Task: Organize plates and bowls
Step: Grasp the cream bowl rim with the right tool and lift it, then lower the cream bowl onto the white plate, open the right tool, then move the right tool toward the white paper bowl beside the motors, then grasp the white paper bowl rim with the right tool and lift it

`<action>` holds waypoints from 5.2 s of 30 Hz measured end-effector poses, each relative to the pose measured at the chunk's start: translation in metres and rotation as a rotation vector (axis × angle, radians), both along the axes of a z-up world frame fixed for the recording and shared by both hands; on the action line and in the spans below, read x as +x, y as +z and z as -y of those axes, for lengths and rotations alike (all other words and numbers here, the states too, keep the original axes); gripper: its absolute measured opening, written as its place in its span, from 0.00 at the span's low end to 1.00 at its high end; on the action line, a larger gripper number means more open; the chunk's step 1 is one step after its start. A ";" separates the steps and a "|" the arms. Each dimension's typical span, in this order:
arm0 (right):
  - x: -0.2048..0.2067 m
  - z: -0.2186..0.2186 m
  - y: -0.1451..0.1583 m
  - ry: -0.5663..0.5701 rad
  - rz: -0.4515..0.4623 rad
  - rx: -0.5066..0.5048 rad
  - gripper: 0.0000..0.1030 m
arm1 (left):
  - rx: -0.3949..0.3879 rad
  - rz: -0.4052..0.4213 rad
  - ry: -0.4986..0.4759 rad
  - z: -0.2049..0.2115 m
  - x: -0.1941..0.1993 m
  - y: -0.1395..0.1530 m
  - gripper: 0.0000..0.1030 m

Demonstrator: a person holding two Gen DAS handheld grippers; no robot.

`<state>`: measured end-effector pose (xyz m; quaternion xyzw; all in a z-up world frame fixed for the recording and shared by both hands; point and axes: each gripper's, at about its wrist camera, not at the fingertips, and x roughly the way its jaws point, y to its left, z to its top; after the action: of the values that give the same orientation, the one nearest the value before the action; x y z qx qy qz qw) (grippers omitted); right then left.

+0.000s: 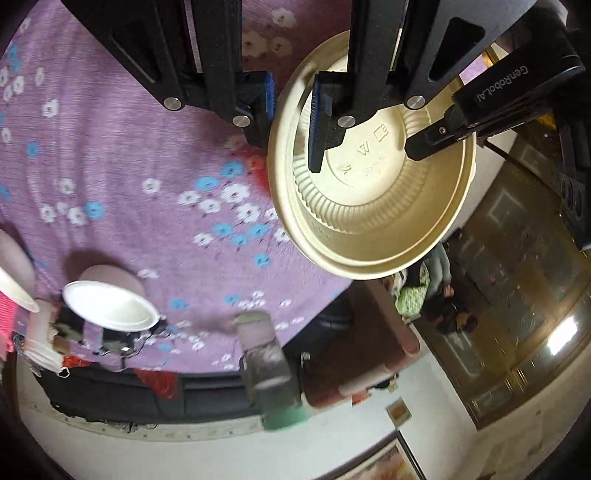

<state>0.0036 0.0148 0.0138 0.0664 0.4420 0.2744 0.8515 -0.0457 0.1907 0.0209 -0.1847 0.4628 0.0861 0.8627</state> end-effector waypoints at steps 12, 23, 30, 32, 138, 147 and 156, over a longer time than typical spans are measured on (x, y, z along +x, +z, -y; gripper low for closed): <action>0.012 -0.018 -0.018 0.010 -0.031 -0.073 0.15 | -0.088 0.044 0.021 -0.020 -0.009 0.002 0.43; 0.012 -0.021 -0.022 0.024 -0.027 -0.075 0.16 | -0.123 0.207 0.093 -0.041 -0.048 0.039 0.60; 0.003 -0.022 -0.012 0.005 0.035 -0.039 0.53 | -0.072 0.273 0.089 -0.028 -0.071 0.054 0.67; -0.002 -0.019 -0.005 -0.009 0.066 -0.028 0.53 | -0.052 0.292 0.094 -0.024 -0.078 0.058 0.67; 0.181 0.194 -0.033 -0.453 -0.141 0.049 0.68 | -0.063 -0.086 -0.192 0.150 0.269 -0.008 0.80; 0.198 0.189 -0.043 -0.437 -0.156 0.038 0.36 | -0.183 -0.212 -0.218 0.160 0.298 -0.055 0.30; 0.179 0.185 -0.030 -0.416 -0.107 0.022 0.18 | -0.204 -0.173 -0.296 0.171 0.271 -0.032 0.11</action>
<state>0.1830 -0.1698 -0.0166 0.1799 0.4601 0.0936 0.8644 0.2248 0.0196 -0.0116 -0.1932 0.5637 -0.0735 0.7997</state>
